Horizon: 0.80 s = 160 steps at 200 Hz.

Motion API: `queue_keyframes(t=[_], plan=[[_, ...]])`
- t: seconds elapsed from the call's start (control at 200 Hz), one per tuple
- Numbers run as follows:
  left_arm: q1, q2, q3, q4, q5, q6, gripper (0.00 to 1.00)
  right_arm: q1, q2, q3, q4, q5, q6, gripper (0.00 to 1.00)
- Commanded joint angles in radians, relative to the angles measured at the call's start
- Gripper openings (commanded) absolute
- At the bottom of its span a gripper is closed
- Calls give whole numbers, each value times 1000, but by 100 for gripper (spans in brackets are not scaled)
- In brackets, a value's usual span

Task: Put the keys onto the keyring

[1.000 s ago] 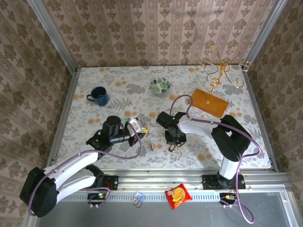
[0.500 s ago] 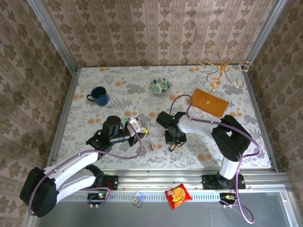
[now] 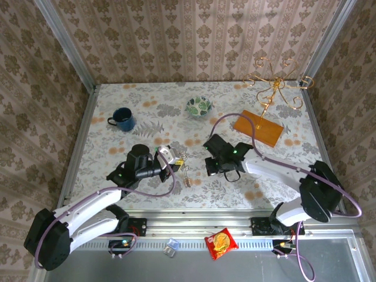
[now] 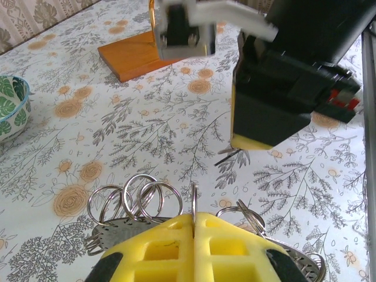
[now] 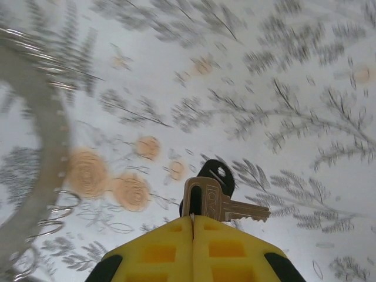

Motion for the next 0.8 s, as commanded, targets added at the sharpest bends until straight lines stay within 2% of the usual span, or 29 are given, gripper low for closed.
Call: queue_keyframes(t=[0.0,0.15,0.245,0.545,0.62,0.695,0.795], plan=[[-6,-26,-8,60,18,-71,0,7,-96,-34,143,-62,-214,0],[-9,-21,-2,67,19,-116,0,8,-193,-117,307,-228,-402,0],[-10,-17,7,57,15,-143,0,7,-225,-148,400,-329,-462,0],[-13,-6,18,38,18,-181,0,7,-178,-112,488,-396,-470,0],[-13,-6,21,37,21,-180,0,7,-165,-100,489,-382,-473,0],[-13,-5,26,29,20,-175,0,8,-159,-89,468,-313,-488,0],[-14,-11,30,17,9,-168,0,10,-153,-76,396,-66,-490,0]])
